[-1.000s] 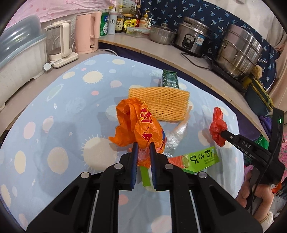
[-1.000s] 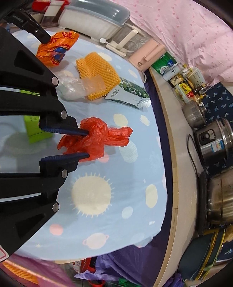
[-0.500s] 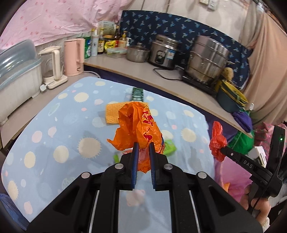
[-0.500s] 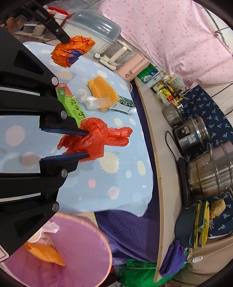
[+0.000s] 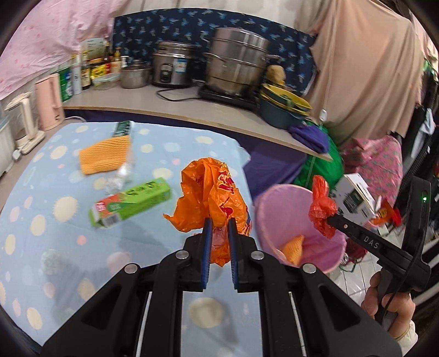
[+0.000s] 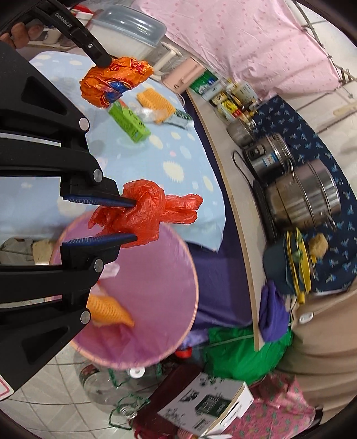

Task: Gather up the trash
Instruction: 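Carry both bags over the pink bin and open both tools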

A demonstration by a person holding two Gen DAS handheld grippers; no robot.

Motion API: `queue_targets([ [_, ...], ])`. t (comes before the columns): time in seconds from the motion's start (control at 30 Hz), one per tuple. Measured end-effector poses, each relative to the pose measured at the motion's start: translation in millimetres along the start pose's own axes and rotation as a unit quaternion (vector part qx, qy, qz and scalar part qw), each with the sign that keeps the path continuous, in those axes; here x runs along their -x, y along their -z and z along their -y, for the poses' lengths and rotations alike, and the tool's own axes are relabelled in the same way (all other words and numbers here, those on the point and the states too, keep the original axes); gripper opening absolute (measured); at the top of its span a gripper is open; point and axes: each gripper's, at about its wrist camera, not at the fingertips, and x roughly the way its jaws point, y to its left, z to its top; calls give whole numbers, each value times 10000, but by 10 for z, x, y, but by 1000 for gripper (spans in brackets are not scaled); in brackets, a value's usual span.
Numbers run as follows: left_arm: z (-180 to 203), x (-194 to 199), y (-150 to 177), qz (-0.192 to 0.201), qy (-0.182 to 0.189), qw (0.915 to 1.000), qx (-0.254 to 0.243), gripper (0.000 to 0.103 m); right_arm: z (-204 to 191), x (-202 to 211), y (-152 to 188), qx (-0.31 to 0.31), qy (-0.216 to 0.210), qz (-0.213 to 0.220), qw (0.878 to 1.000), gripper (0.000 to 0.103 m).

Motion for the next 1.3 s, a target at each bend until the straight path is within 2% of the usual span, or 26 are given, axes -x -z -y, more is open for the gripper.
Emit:
queue_targets([
  [0.13, 346, -117, 36, -92, 188, 9993, -303, 12, 254, 68, 85, -120, 215, 26, 9997, 19],
  [0.33, 773, -322, 50, -203, 437, 9968, -643, 12, 524, 77, 179, -303, 297, -21, 9991, 19],
  [0.6, 1145, -627, 55, -340, 523, 9937, -932, 12, 791, -7, 279, -526, 336, -163, 9979, 19],
  [0.83, 1332, -871, 103, -488, 490, 9915, -1099, 12, 884, -110, 294, -630, 335, -250, 9971, 19],
  [1.1, 1376, -1075, 165, -649, 386, 9902, -1173, 12, 934, -186, 274, -676, 355, -287, 9967, 20],
  [1.3, 1386, -1160, 190, -671, 300, 9897, -1225, 14, 954, -237, 255, -720, 390, -295, 9962, 27],
])
